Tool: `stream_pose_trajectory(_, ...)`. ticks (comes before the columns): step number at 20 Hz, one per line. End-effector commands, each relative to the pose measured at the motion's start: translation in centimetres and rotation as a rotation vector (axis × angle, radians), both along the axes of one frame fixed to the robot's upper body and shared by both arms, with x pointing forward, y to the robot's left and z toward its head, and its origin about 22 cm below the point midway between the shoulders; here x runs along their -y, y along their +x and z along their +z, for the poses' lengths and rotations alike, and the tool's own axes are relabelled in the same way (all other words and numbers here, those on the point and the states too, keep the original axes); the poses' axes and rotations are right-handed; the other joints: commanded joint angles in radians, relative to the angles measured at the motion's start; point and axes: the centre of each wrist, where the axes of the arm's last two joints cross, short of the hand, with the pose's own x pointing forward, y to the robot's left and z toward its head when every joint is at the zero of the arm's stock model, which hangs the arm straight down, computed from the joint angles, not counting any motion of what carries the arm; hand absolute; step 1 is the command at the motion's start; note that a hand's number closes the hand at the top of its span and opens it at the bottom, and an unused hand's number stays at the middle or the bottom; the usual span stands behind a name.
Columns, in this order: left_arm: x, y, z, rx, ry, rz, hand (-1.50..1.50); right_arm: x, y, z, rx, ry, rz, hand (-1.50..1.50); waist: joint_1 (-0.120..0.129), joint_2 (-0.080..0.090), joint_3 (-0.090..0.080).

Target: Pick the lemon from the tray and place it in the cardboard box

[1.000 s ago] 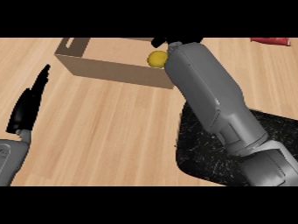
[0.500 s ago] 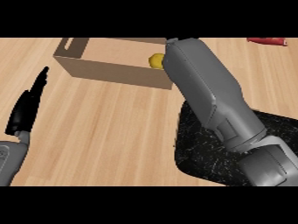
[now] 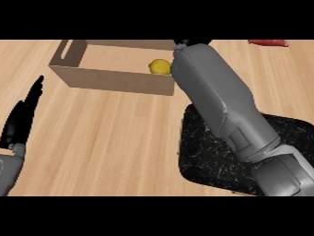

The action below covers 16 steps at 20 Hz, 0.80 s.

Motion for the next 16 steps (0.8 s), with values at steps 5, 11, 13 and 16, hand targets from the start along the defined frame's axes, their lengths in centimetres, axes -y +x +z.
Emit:
stream_pose_trajectory(5, -2.5, -3.0, -1.6, -0.018, -0.004, 0.105, 0.00, -0.5, -1.6, -2.1, 0.048, 0.123, -0.018, -1.50, -0.103, -0.031, 0.001)
stream_pose_trajectory(11, -4.0, -3.8, -2.0, -0.050, -0.003, 0.145, 0.00, -1.5, -5.0, -5.1, -0.010, 0.110, 0.032, -1.50, -0.142, -0.046, 0.001)
stream_pose_trajectory(13, -3.1, -4.0, -2.8, -0.049, -0.001, 0.144, 0.00, -1.5, -6.8, -6.6, -0.045, 0.114, 0.076, -1.50, -0.149, -0.047, 0.001)
stream_pose_trajectory(16, -3.7, -4.0, -1.5, -0.038, -0.010, 0.148, 0.00, -1.1, -8.8, -7.3, -0.108, 0.087, 0.100, -1.50, -0.161, -0.048, 0.001)
